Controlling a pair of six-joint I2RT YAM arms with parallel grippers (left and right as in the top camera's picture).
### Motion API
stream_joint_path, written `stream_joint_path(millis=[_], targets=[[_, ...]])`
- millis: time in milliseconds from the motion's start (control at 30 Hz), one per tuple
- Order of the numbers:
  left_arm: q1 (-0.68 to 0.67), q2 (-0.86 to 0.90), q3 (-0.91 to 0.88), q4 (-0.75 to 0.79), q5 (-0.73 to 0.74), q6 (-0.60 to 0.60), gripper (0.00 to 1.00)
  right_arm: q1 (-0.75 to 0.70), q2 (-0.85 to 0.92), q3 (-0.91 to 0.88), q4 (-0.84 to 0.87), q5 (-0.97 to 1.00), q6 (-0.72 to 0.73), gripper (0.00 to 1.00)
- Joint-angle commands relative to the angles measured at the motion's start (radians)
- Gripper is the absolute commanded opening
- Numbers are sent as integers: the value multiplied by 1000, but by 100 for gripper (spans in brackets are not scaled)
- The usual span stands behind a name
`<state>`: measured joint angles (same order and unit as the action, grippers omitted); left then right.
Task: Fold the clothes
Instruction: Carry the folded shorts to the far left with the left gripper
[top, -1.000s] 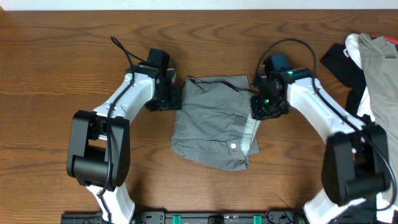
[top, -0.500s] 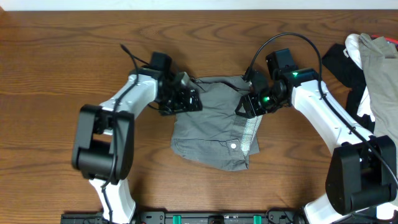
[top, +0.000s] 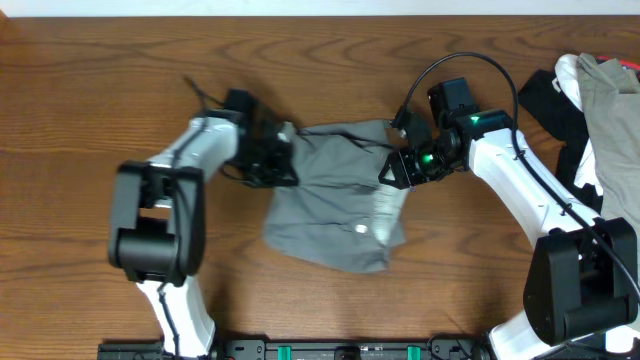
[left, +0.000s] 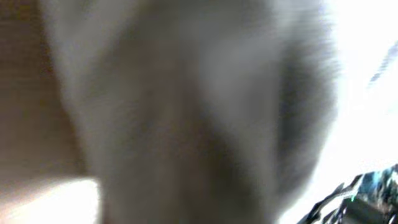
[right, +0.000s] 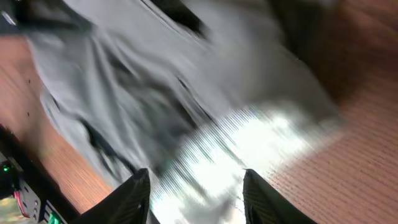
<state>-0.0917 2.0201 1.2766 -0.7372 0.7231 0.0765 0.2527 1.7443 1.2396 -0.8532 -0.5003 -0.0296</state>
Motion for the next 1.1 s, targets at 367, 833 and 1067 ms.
stream_joint_path(millis=[367, 833, 1067], targets=[[564, -12, 95, 332, -9, -26, 6, 16, 2, 0, 0, 3, 90, 45], [621, -11, 75, 164, -427, -307, 6, 16, 2, 0, -5, 3, 130, 43], [621, -11, 71, 63, -431, -685, 15, 16, 2, 0, -13, 3, 129, 42]])
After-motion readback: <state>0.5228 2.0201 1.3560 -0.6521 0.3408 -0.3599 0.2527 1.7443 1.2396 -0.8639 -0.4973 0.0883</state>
